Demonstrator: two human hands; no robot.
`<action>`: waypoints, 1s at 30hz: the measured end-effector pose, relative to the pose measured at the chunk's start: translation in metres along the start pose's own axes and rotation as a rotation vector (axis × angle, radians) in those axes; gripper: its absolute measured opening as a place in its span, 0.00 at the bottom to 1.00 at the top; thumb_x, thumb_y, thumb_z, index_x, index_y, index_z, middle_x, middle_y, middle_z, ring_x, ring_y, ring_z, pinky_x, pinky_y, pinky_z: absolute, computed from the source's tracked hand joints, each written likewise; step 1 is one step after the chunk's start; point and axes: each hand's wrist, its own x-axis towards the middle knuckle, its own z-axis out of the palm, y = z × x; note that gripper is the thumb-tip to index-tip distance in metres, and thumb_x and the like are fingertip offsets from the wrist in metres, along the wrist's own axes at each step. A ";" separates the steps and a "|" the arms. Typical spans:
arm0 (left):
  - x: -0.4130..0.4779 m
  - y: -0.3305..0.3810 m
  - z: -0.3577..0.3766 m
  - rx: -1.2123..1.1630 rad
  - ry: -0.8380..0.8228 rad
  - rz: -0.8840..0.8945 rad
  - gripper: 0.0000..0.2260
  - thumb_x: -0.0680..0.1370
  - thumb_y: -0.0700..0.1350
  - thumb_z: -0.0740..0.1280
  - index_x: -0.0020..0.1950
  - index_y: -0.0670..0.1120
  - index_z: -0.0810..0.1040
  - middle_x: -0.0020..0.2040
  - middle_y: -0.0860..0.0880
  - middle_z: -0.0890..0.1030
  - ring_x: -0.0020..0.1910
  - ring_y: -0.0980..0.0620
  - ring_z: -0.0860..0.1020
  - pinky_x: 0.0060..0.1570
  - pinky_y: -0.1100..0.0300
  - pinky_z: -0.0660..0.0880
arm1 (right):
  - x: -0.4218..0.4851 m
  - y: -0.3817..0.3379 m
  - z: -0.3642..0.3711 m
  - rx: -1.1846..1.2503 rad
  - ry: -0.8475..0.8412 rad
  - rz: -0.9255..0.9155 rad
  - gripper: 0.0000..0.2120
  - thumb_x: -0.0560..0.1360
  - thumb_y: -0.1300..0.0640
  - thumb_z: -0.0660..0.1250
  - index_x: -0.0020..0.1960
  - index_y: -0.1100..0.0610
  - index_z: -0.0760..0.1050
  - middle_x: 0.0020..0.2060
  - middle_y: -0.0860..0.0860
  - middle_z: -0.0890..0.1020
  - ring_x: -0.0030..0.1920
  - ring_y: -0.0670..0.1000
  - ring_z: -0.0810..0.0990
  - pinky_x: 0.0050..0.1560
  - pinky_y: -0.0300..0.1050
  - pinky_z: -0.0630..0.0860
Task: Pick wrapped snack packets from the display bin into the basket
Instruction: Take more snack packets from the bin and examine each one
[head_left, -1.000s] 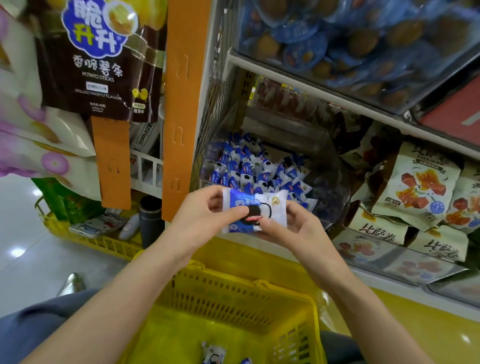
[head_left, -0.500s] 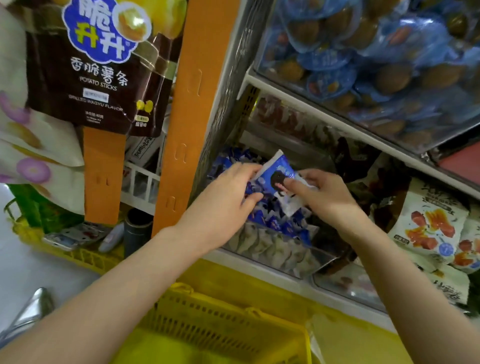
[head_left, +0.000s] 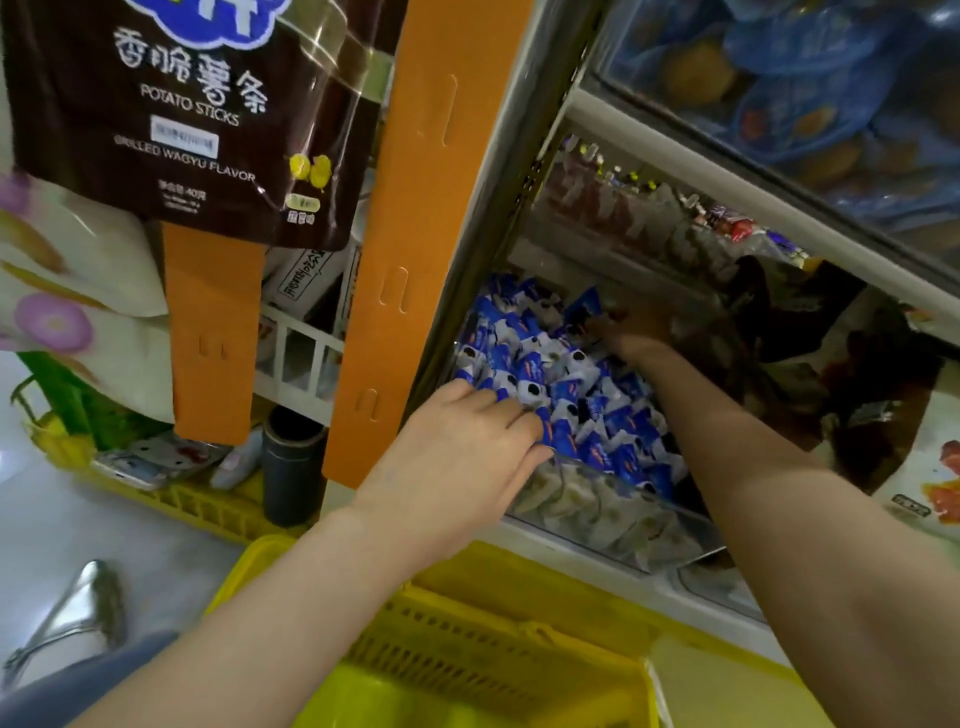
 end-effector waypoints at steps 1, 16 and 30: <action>0.000 0.000 0.000 0.009 0.007 0.003 0.18 0.79 0.52 0.50 0.49 0.49 0.79 0.42 0.52 0.82 0.41 0.51 0.78 0.45 0.55 0.72 | 0.000 0.001 0.002 -0.017 -0.031 -0.008 0.18 0.75 0.52 0.67 0.60 0.61 0.73 0.59 0.57 0.77 0.53 0.56 0.78 0.53 0.47 0.74; 0.000 0.001 0.000 0.016 0.054 0.028 0.18 0.79 0.51 0.51 0.47 0.48 0.80 0.40 0.52 0.82 0.38 0.52 0.78 0.46 0.56 0.72 | 0.004 0.020 -0.020 -0.222 0.042 -0.037 0.12 0.81 0.57 0.55 0.55 0.63 0.73 0.50 0.59 0.76 0.45 0.54 0.74 0.48 0.47 0.70; 0.002 0.000 0.002 0.012 0.098 0.070 0.15 0.78 0.50 0.55 0.45 0.48 0.80 0.37 0.52 0.81 0.36 0.52 0.79 0.43 0.56 0.74 | 0.003 0.016 -0.025 -0.071 -0.161 0.010 0.15 0.77 0.61 0.62 0.64 0.57 0.71 0.60 0.57 0.75 0.43 0.48 0.73 0.38 0.38 0.69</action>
